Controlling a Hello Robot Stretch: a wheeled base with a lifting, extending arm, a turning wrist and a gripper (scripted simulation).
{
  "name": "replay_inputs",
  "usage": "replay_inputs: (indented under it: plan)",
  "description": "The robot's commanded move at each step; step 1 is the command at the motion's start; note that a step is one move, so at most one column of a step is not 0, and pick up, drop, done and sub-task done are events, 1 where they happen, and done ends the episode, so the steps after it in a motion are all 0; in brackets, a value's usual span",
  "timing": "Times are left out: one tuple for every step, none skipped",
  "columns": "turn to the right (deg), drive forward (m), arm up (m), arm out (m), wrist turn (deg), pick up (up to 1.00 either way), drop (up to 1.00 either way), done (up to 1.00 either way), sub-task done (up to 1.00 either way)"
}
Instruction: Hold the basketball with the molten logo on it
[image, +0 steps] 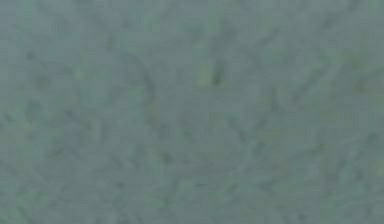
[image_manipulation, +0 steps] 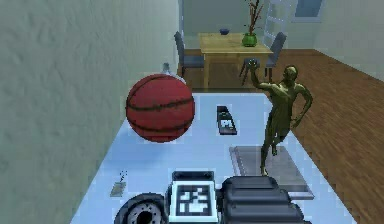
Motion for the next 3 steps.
replay_inputs:
  plan:
    - [0.0,0.00,0.00,0.22,0.0,0.00,0.00,0.00,0.00]
    - [0.0,0.00,0.00,0.00,45.0,0.00,0.00,0.00,0.00]
    - [0.0,0.00,0.00,0.00,45.0,0.00,0.00,0.00,0.00]
